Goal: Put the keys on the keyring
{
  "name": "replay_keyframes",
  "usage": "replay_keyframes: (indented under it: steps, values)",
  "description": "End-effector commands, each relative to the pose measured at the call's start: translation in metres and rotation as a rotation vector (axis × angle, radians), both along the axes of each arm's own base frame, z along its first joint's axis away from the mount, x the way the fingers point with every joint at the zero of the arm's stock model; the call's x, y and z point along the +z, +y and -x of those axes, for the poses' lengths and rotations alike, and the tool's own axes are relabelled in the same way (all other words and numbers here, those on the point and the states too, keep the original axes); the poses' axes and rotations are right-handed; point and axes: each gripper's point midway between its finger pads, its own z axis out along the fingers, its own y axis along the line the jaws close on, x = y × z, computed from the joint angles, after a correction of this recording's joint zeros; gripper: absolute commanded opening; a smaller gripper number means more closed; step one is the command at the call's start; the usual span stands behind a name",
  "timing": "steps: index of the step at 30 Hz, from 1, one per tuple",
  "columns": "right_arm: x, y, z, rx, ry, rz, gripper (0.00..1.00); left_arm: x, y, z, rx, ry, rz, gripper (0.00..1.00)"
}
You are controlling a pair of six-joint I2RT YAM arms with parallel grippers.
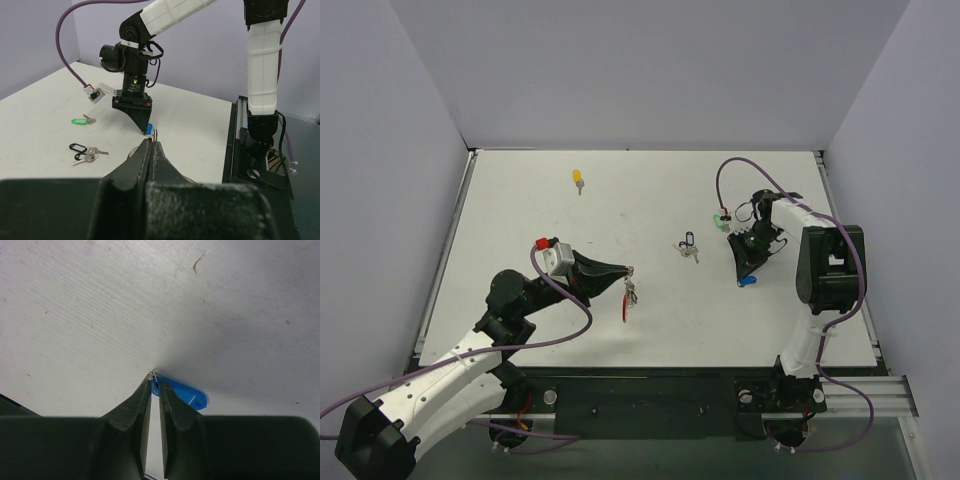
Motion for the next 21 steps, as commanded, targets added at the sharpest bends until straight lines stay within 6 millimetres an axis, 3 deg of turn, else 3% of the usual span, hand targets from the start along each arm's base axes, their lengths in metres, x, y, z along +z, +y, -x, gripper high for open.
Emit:
replay_keyframes:
  steps: [1,21]
  values:
    - [0.0123,0.0033,0.0040,0.022,0.016,-0.010,0.09,0.0214,0.0034,0.0031,0.001,-0.072,0.051,0.00]
    - [0.0092,0.0046,0.0081,0.039,0.042,0.002,0.11,0.0222,0.0034,0.0031,0.001,-0.074,0.052,0.00]
